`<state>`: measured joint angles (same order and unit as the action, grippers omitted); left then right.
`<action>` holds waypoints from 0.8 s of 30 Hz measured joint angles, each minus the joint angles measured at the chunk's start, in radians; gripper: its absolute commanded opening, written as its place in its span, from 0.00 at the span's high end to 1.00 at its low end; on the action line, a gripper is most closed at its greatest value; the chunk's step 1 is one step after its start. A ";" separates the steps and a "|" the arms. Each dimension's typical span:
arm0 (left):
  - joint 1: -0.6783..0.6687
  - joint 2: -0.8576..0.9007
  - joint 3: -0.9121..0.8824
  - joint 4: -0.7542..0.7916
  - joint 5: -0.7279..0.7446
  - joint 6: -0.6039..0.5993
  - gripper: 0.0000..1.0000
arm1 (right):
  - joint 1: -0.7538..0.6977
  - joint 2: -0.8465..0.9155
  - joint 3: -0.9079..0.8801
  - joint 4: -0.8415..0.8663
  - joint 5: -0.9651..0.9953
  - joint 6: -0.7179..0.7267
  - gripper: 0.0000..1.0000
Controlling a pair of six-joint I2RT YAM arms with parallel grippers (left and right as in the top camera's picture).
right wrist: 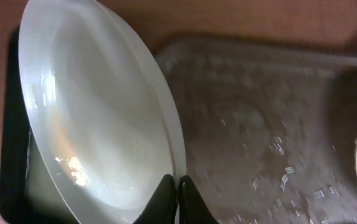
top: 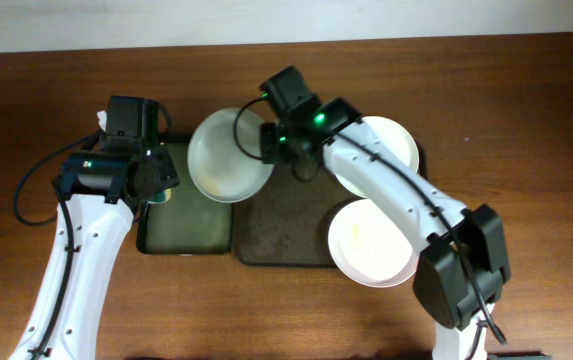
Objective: Clean dirty plates on tray and stack at the side
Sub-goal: 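Carry the pale blue plate with the right gripper toward the right side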
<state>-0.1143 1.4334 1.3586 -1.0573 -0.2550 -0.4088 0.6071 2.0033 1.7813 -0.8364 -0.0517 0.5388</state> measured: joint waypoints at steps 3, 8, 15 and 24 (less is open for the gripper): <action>0.000 0.000 0.000 -0.007 -0.022 0.000 1.00 | 0.069 0.000 0.000 0.074 0.135 -0.002 0.96; 0.000 0.000 0.000 -0.008 -0.034 0.000 1.00 | 0.176 0.000 0.000 0.204 0.402 -0.087 0.96; 0.000 0.000 0.000 -0.008 -0.034 0.000 1.00 | 0.295 0.000 0.000 0.412 0.783 -0.351 0.96; 0.000 0.000 0.000 -0.010 -0.035 0.000 1.00 | 0.313 0.000 0.000 0.586 0.921 -0.578 0.96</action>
<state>-0.1143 1.4334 1.3582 -1.0672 -0.2897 -0.4088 0.9199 2.0037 1.7813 -0.2501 0.8696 -0.0387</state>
